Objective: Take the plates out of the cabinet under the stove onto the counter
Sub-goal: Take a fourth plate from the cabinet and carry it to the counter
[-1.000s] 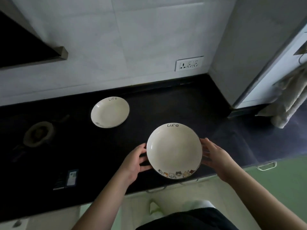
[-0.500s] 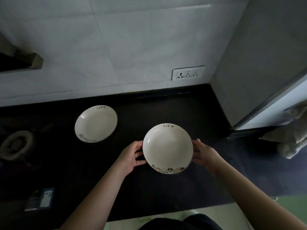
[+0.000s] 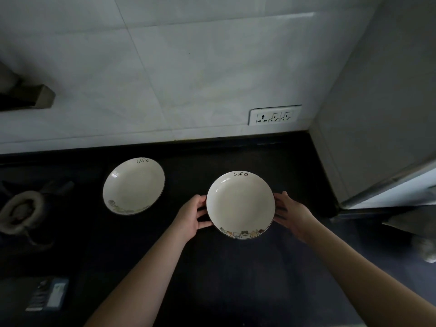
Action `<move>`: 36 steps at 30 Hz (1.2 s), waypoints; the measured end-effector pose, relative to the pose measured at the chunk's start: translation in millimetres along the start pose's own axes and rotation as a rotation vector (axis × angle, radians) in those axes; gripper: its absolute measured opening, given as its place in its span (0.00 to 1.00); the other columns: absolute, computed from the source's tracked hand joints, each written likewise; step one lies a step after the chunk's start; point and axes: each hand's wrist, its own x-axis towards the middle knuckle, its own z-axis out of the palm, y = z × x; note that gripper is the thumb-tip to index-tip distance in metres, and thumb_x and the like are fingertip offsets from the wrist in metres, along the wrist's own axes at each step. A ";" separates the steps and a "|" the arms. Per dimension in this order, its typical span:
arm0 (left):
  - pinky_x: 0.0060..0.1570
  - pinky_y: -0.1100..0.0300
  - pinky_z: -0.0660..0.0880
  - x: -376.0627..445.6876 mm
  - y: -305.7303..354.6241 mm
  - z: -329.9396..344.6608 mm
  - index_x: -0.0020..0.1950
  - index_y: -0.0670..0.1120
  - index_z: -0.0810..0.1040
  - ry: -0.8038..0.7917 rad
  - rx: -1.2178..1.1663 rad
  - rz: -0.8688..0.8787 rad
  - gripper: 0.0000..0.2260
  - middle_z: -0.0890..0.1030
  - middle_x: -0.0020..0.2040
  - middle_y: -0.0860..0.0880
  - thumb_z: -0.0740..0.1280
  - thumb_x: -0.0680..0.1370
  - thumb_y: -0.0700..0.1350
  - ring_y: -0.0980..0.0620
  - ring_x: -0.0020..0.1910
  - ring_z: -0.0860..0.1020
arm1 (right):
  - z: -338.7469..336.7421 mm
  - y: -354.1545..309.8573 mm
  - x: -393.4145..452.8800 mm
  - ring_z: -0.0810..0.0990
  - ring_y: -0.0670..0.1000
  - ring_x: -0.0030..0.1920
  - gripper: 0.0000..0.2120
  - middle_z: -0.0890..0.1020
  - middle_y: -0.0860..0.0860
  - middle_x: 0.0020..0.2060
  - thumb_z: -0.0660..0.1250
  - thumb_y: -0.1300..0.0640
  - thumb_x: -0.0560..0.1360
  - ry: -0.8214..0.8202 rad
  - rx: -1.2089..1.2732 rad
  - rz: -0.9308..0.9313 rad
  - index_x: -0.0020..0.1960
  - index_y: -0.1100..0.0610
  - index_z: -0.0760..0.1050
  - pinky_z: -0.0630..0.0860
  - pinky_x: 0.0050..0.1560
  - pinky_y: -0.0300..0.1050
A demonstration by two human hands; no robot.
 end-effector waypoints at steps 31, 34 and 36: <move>0.34 0.52 0.79 38.4 27.2 26.2 0.50 0.52 0.76 0.056 -0.107 0.049 0.05 0.79 0.50 0.53 0.62 0.81 0.44 0.54 0.49 0.78 | 25.9 -52.5 43.9 0.65 0.54 0.73 0.28 0.67 0.54 0.74 0.49 0.44 0.83 -0.009 0.122 -0.014 0.77 0.59 0.58 0.60 0.74 0.51; 0.34 0.51 0.79 37.2 23.5 26.4 0.51 0.51 0.77 0.057 -0.128 0.044 0.05 0.79 0.51 0.53 0.62 0.81 0.43 0.53 0.50 0.78 | 25.1 -49.5 44.9 0.66 0.53 0.73 0.27 0.67 0.54 0.74 0.50 0.44 0.83 0.002 0.101 -0.022 0.77 0.59 0.59 0.62 0.74 0.51; 0.36 0.50 0.79 34.4 22.6 26.9 0.52 0.51 0.78 0.051 -0.145 0.047 0.06 0.80 0.51 0.52 0.62 0.80 0.43 0.53 0.50 0.78 | 24.9 -49.1 44.4 0.68 0.52 0.72 0.27 0.69 0.54 0.73 0.50 0.44 0.83 -0.010 0.085 -0.010 0.76 0.58 0.61 0.63 0.72 0.49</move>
